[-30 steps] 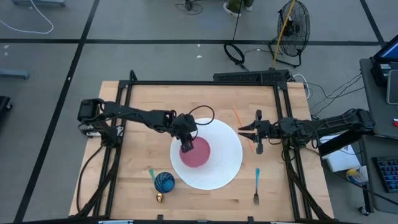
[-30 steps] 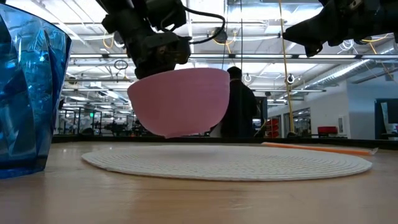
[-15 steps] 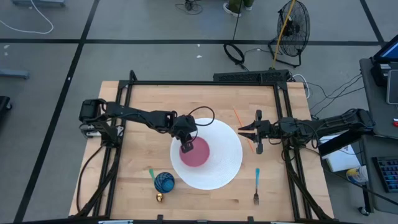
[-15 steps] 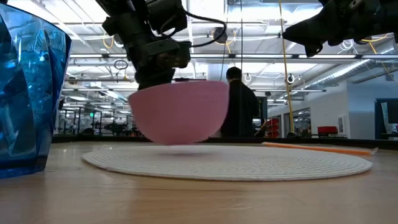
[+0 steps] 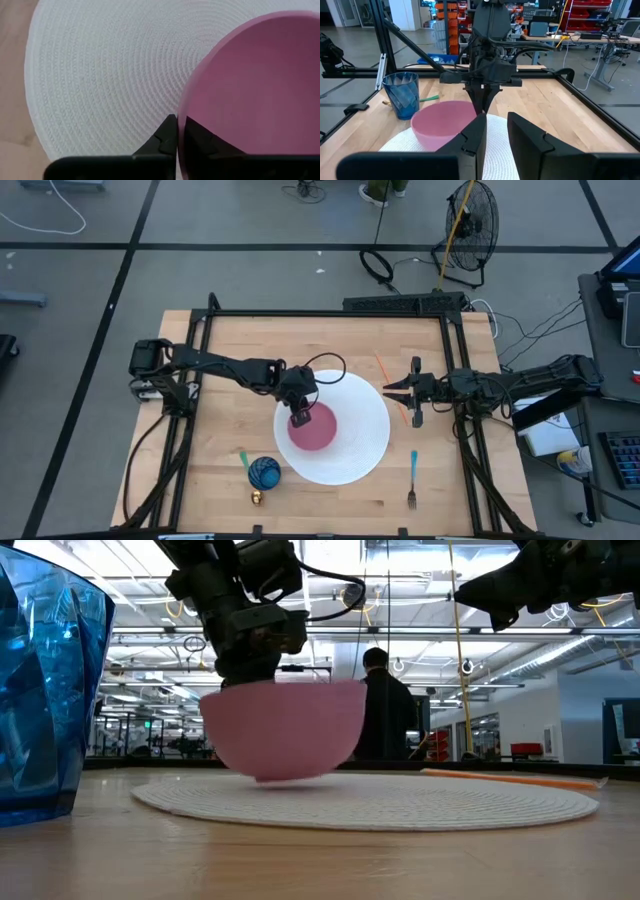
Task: Pick & Place Utensil
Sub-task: Put the pink bowl on the white mat, then put the green spoon into the pink bowl
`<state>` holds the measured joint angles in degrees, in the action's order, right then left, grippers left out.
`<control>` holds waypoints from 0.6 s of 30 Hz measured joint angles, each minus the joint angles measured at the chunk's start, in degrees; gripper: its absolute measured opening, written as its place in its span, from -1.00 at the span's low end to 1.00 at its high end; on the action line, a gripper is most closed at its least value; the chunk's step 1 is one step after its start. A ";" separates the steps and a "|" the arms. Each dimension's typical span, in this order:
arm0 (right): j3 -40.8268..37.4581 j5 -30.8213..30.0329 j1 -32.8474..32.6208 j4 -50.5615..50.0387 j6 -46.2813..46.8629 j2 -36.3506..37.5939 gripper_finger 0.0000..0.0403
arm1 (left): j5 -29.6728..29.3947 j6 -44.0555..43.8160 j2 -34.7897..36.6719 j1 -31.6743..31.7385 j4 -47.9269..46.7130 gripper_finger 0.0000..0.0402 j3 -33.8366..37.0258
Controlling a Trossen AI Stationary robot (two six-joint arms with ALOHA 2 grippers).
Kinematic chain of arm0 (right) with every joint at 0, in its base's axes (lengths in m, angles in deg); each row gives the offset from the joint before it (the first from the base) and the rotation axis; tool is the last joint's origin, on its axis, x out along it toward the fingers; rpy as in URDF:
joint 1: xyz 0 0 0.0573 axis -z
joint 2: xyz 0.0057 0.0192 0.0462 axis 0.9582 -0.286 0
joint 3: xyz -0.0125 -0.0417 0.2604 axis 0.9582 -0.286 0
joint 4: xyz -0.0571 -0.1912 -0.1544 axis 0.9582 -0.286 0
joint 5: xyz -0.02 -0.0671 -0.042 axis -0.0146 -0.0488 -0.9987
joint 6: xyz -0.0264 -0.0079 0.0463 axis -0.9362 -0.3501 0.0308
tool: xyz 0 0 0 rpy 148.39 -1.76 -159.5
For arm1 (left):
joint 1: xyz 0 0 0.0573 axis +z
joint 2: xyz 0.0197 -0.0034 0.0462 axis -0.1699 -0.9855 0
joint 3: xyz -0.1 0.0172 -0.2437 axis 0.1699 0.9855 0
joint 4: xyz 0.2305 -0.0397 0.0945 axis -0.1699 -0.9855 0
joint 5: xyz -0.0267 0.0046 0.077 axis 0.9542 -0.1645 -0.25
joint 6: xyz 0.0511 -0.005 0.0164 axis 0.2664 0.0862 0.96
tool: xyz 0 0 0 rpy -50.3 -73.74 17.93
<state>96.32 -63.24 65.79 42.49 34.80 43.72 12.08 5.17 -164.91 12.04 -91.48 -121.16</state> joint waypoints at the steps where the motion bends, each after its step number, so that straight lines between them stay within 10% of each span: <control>1: 0.00 0.00 0.00 0.00 0.00 0.01 -0.63 | 0.01 -0.04 0.00 0.00 0.03 -0.85 0.00; 18: 0.00 0.15 0.00 -1.50 1.30 -0.01 -0.63 | -0.15 4.00 2.64 1.76 6.34 -0.48 -0.02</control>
<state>96.32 -63.09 65.79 40.99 36.11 43.71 11.93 9.17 -162.27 13.81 -85.14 -121.18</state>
